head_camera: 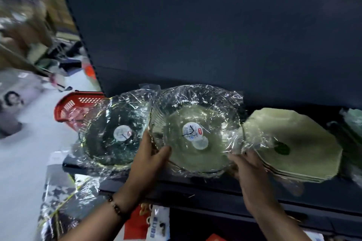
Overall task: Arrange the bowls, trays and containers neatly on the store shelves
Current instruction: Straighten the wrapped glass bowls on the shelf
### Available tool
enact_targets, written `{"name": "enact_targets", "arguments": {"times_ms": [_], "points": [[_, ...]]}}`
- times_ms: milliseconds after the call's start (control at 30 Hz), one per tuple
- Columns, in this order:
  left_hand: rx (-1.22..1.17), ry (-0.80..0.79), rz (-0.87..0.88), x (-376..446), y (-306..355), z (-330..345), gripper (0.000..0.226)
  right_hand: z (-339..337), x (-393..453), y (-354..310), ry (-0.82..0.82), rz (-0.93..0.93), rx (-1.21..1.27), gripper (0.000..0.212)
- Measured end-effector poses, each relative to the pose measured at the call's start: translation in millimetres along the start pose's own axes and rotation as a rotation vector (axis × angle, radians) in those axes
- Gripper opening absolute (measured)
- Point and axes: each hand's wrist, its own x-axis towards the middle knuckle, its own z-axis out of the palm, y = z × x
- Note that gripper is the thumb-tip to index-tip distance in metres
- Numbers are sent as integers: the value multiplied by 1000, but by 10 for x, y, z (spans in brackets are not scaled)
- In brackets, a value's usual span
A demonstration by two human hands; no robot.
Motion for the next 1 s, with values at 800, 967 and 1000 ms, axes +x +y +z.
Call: {"name": "enact_targets", "arguments": {"times_ms": [800, 967, 1000], "points": [[842, 361, -171, 317, -962, -1703, 93, 2175, 445, 255, -255, -316, -1093, 74], [862, 341, -160, 341, -1023, -1676, 92, 2229, 429, 349, -262, -246, -1124, 77], [873, 331, -169, 354, -1042, -1677, 91, 2234, 424, 356, -259, -240, -1123, 77]]}}
